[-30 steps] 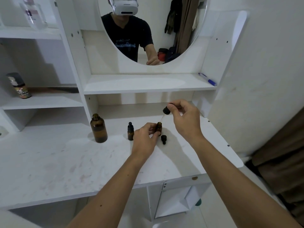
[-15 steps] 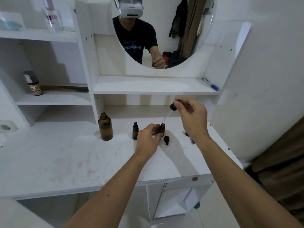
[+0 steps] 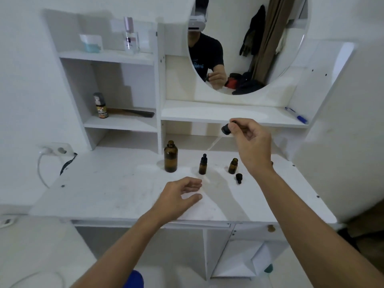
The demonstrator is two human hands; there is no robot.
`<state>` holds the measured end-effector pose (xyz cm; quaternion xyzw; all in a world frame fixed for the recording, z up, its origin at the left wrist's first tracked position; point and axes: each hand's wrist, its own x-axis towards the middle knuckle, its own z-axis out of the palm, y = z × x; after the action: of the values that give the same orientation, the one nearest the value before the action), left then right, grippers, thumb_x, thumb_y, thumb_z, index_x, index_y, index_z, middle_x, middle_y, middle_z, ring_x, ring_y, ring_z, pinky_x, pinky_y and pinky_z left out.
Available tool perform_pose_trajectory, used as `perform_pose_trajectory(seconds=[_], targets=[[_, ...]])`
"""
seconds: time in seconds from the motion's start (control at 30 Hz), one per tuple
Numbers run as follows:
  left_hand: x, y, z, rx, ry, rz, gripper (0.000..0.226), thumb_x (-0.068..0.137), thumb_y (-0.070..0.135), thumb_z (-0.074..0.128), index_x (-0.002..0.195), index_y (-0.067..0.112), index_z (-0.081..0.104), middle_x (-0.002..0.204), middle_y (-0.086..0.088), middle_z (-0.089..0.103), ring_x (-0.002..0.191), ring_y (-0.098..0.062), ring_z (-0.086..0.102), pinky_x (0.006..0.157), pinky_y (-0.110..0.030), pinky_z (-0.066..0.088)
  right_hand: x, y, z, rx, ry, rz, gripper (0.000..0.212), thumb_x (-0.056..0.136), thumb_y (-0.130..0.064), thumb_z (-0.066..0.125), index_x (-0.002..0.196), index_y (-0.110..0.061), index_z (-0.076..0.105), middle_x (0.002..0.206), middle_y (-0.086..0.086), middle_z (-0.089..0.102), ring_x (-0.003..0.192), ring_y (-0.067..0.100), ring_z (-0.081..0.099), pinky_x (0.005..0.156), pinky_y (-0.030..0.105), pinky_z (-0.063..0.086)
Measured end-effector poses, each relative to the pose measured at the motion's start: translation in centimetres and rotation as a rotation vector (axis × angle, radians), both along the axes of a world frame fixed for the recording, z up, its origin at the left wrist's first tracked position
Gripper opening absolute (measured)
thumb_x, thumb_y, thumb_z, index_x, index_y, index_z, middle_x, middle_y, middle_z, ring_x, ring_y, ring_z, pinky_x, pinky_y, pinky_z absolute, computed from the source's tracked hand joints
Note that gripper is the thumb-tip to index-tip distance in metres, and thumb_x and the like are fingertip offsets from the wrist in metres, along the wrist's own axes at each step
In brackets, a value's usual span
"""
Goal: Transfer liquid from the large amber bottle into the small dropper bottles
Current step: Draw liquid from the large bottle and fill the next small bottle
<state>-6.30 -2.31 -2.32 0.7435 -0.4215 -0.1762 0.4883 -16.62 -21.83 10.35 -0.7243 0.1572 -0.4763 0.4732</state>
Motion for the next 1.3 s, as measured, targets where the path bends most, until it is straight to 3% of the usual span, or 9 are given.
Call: perform_pose_trajectory(seconds=[0.13, 0.27, 0.47, 0.8, 1.07, 1.2, 1.3], targets=[[3.5, 4.3, 0.6, 0.021, 0.023, 0.088, 0.046, 0.089, 0.023, 0.082, 0.132, 0.024, 0.067, 0.119, 0.014, 0.074, 0.11, 0.005, 0.069, 0.104, -0.02, 0.053, 2.7, 2.3, 0.1, -0.01, -0.014, 0.051, 0.012, 0.097, -0.013, 0.075, 0.108, -0.018, 0.077, 0.101, -0.008, 0.079, 0.098, 0.005, 0.076, 0.091, 0.016, 0.056], [6.8, 6.2, 0.9, -0.055, 0.149, 0.228, 0.053, 0.083, 0.023, 0.087, 0.132, 0.021, 0.067, 0.118, 0.009, 0.076, 0.109, -0.006, 0.073, 0.102, -0.032, 0.058, 5.1, 4.0, 0.0, -0.018, -0.007, 0.084, 0.013, 0.097, -0.014, 0.076, 0.108, -0.021, 0.077, 0.102, -0.009, 0.078, 0.1, 0.008, 0.075, 0.093, 0.019, 0.057], [9.2, 3.9, 1.0, -0.05, 0.148, 0.267, 0.079, 0.069, 0.03, 0.097, 0.138, 0.019, 0.061, 0.129, 0.005, 0.071, 0.118, -0.007, 0.067, 0.109, -0.035, 0.053, 8.2, 5.4, 0.3, 0.015, -0.014, 0.119, 0.013, 0.097, -0.01, 0.075, 0.106, -0.02, 0.077, 0.1, -0.011, 0.079, 0.098, 0.005, 0.075, 0.091, 0.016, 0.055], [10.2, 1.3, 0.0, -0.097, 0.061, 0.331, 0.045, 0.085, 0.015, 0.085, 0.127, 0.017, 0.07, 0.113, 0.003, 0.077, 0.107, -0.012, 0.071, 0.104, -0.039, 0.056, 10.2, 5.2, 0.9, -0.093, 0.075, 0.132, 0.013, 0.097, -0.016, 0.076, 0.109, -0.019, 0.079, 0.103, -0.007, 0.08, 0.1, 0.008, 0.075, 0.096, 0.02, 0.057], [10.2, 1.2, -0.2, -0.081, 0.003, 0.314, 0.039, 0.09, 0.017, 0.08, 0.127, 0.018, 0.069, 0.116, 0.003, 0.076, 0.108, -0.011, 0.07, 0.105, -0.036, 0.055, 11.1, 5.6, -0.8, -0.263, 0.242, 0.155, 0.015, 0.096, -0.016, 0.076, 0.112, -0.017, 0.079, 0.103, -0.011, 0.077, 0.097, 0.001, 0.072, 0.091, 0.012, 0.054], [10.2, 1.1, -0.4, -0.097, 0.002, 0.328, 0.039, 0.089, 0.017, 0.081, 0.126, 0.018, 0.069, 0.115, 0.004, 0.076, 0.108, -0.009, 0.071, 0.105, -0.033, 0.055, 11.9, 6.0, -2.8, -0.23, 0.328, 0.173, 0.016, 0.097, -0.017, 0.076, 0.113, -0.016, 0.08, 0.104, -0.009, 0.077, 0.094, -0.007, 0.069, 0.085, 0.006, 0.051], [10.2, 1.0, -0.5, -0.102, 0.008, 0.331, 0.04, 0.089, 0.018, 0.081, 0.127, 0.017, 0.069, 0.116, 0.004, 0.076, 0.108, -0.008, 0.07, 0.105, -0.031, 0.055, 12.1, 6.2, -3.9, -0.186, 0.361, 0.149, 0.007, 0.097, -0.016, 0.076, 0.102, -0.02, 0.08, 0.098, -0.01, 0.076, 0.087, -0.011, 0.067, 0.079, 0.004, 0.05]])
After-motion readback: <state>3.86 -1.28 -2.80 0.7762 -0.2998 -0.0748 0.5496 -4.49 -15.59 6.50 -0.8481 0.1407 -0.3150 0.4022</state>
